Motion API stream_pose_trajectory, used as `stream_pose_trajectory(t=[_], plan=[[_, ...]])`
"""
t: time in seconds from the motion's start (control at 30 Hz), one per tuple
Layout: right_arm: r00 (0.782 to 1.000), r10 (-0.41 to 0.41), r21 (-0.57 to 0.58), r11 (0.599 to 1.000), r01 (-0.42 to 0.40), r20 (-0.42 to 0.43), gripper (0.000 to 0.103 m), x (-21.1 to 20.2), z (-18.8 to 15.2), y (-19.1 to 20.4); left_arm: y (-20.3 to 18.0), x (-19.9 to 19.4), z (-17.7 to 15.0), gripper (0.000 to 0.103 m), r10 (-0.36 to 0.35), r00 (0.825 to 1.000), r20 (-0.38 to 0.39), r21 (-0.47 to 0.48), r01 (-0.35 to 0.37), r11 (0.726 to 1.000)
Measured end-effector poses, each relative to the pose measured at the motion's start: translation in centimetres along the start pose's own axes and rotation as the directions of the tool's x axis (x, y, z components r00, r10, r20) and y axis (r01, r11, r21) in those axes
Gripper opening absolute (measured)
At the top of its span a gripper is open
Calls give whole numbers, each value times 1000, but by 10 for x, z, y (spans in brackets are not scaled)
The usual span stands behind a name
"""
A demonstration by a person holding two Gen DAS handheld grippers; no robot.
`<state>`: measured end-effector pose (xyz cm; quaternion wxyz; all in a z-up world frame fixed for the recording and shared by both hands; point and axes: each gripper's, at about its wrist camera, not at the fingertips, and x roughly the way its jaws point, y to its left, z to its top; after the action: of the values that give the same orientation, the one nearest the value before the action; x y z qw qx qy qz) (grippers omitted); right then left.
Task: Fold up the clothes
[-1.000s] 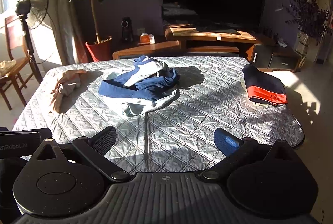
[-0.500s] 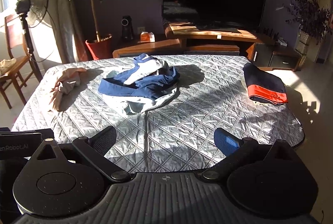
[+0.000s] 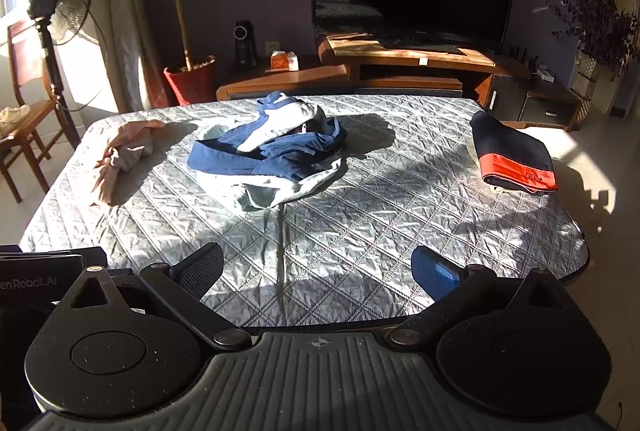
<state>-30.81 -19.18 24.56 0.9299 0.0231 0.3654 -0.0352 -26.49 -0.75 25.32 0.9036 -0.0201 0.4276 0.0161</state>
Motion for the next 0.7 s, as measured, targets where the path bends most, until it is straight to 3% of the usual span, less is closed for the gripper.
stream_pose_trajectory(t=[0.7], plan=[[1000,-1,0,1000,1,-17,101,6,-3,1,-1,4,-1,102,-2,1000,-11,-2,2,1000]])
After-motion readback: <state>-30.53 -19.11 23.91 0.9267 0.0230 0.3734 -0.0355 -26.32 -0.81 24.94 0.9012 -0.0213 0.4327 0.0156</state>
